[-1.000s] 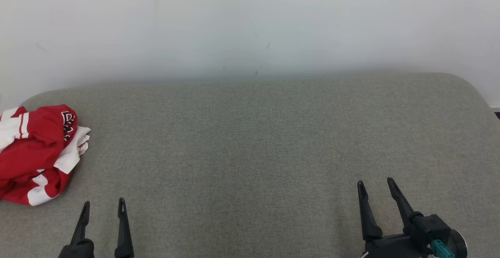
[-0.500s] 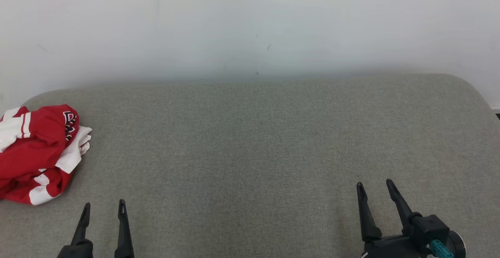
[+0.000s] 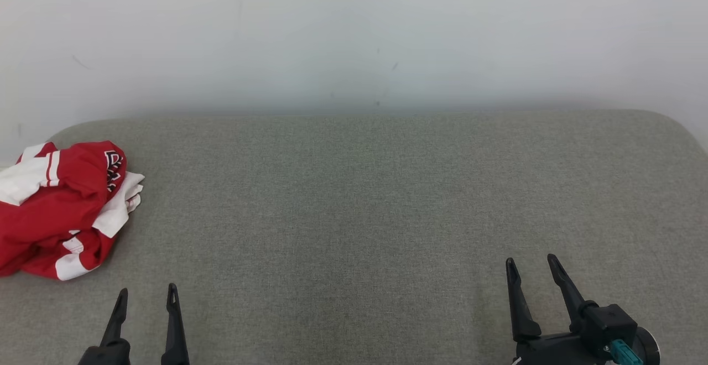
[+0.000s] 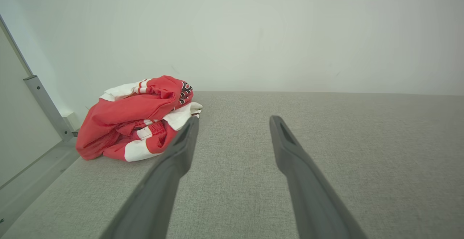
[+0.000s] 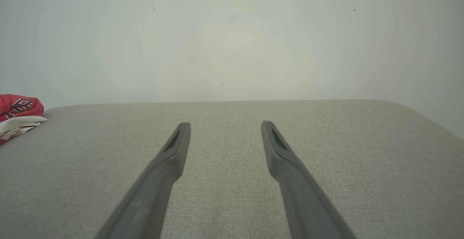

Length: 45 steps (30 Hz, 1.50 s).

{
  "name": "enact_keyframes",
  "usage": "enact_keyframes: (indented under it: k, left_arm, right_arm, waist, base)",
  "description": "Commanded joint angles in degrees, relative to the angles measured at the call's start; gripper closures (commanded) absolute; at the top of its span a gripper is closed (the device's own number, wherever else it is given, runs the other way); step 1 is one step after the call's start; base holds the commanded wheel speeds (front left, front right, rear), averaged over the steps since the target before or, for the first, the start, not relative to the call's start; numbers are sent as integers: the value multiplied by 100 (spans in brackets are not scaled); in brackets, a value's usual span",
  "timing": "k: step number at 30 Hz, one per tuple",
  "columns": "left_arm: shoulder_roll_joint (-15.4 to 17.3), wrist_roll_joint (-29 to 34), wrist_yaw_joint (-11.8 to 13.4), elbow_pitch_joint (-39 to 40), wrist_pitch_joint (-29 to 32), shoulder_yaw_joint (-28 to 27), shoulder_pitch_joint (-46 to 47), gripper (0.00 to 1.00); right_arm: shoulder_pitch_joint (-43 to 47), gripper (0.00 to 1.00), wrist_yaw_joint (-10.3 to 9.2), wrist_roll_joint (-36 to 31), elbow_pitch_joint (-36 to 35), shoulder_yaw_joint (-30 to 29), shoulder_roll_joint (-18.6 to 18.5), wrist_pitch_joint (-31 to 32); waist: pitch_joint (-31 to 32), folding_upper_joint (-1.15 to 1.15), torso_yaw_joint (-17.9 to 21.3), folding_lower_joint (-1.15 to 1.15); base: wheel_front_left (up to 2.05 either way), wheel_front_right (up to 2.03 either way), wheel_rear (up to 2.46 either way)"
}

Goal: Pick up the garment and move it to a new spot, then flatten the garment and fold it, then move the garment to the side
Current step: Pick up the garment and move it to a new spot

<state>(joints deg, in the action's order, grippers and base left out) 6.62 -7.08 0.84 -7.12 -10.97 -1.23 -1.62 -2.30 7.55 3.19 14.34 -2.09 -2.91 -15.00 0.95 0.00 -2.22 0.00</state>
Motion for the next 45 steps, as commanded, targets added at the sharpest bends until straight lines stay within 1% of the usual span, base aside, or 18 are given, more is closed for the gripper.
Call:
enact_keyframes:
  k: [1, 8, 13, 29, 33, 40, 45]
  left_arm:
    - [26, -47, 15, 24, 10, 2, -66, 0]
    - [52, -72, 70, 52, 44, 12, -38, 0]
    - [65, -82, 111, 27, 69, 23, -32, 0]
    - [128, -144, 249, -89, 119, 0, -73, 0]
    - [98, -170, 264, -128, 84, 13, -5, 0]
    - [93, -247, 330, -202, 15, -23, 24, 0]
    - [109, -268, 346, -230, 0, -15, 18, 0]
  right_arm:
    - [30, 0, -12, 6, 5, 1, 5, -28]
    - [55, 0, -12, 46, 40, 29, 6, -28]
    - [66, 0, -12, 88, 64, 38, 6, -27]
    - [86, 0, -12, 34, 30, 16, 6, 45]
    - [61, 0, -12, -2, -10, -14, 5, 68]
    - [64, 0, -12, 21, -32, -11, 5, 106]
    - [79, 0, -12, 31, -34, -6, 5, 114]
  waist:
    - [5, 0, -24, 0]
    - [18, 0, -169, 0]
    - [17, 0, -386, 0]
    - [-91, 0, -1494, 0]
    - [-151, 0, -1755, 0]
    - [-169, 0, -2141, 0]
    - [-167, 0, -2330, 0]
  base:
    - [0, 0, 0]
    - [0, 0, 0]
    - [0, 0, 0]
    - [0, 0, 0]
    - [0, 0, 0]
    - [0, 0, 0]
    - [0, 0, 0]
